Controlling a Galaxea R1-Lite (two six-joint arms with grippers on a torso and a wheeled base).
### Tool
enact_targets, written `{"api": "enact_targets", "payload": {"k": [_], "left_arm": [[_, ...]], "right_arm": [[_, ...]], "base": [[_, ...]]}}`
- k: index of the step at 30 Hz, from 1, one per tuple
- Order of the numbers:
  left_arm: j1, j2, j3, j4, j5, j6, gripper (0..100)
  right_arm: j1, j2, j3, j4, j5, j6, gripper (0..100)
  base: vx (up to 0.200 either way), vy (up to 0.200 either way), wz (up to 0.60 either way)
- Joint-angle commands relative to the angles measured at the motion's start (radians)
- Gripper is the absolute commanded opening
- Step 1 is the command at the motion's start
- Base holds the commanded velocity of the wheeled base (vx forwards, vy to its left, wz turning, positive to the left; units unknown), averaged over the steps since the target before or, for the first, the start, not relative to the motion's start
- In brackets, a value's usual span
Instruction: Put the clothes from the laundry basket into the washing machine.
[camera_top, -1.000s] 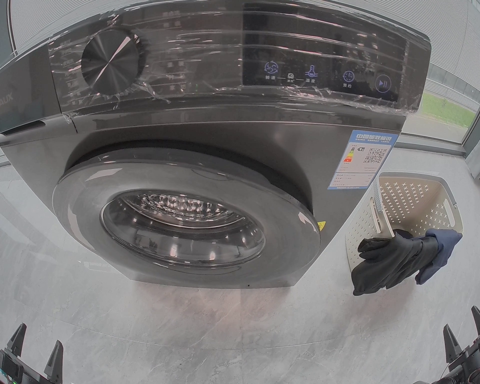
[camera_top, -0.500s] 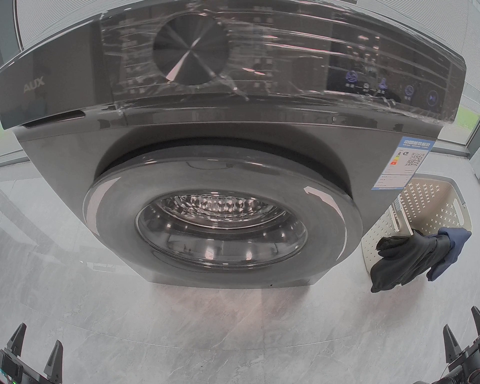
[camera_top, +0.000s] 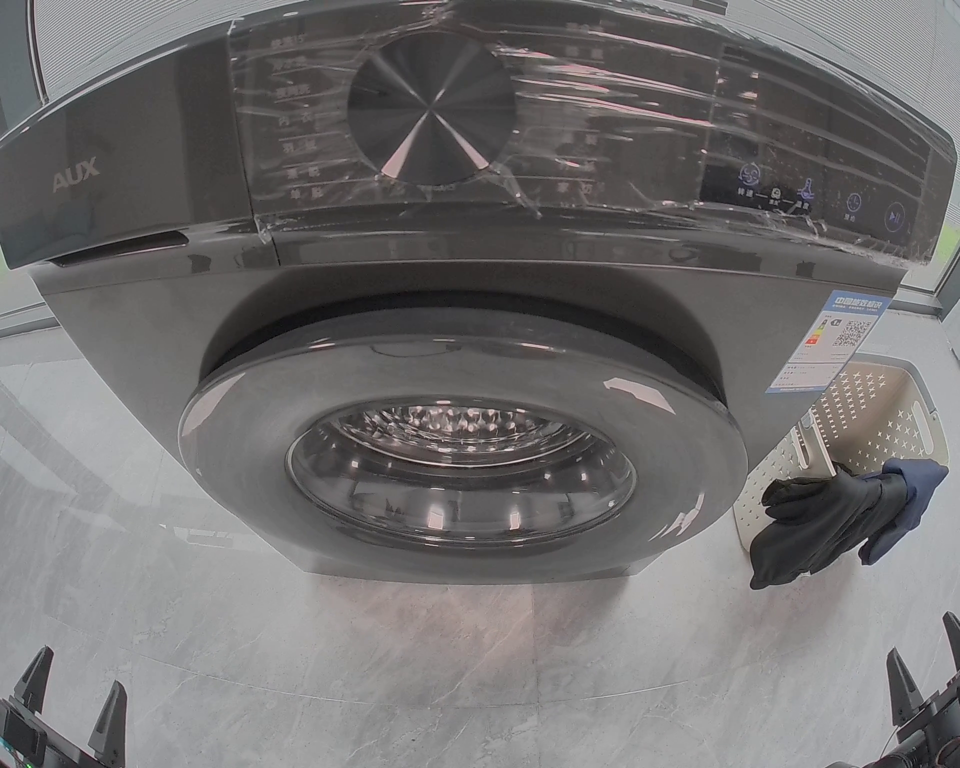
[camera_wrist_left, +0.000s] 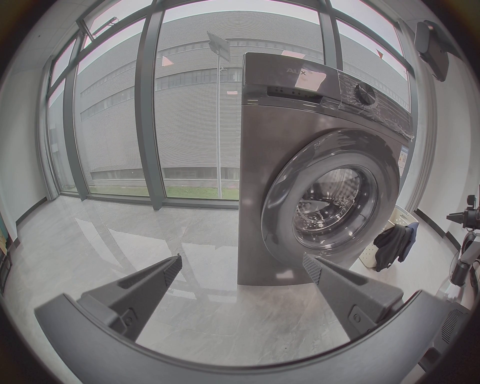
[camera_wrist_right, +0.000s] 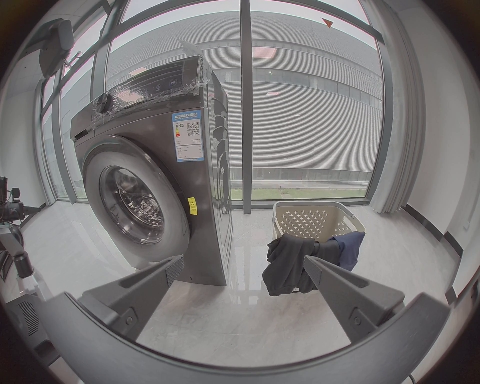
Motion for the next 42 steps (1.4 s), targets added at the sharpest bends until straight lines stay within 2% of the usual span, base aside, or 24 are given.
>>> {"api": "enact_targets", "payload": {"k": [1, 11, 14, 35, 42], "left_arm": [[0.001, -0.007, 0.015, -0.001, 0.001, -0.001, 100], [0.001, -0.007, 0.015, 0.000, 0.001, -0.001, 100], [0.001, -0.007, 0.015, 0.000, 0.001, -0.001, 100], [0.001, -0.007, 0.015, 0.000, 0.001, -0.001, 100], [0.001, -0.007, 0.015, -0.001, 0.001, -0.001, 100]], "right_arm": [[0.000, -0.004, 0.018, 0.000, 0.001, 0.000, 100], [0.000, -0.005, 0.018, 0.000, 0.001, 0.000, 100], [0.000, -0.005, 0.018, 0.000, 0.001, 0.000, 100], [-0.003, -0.004, 0.018, 0.001, -0.004, 0.000, 100], [-0.003, -0.005, 0.018, 0.001, 0.001, -0.005, 100]], "base": [[0.000, 0.000, 0.00], [0.000, 0.000, 0.00], [0.000, 0.200, 0.00], [0.000, 0.000, 0.00], [0.171, 0.000, 0.00]]}}
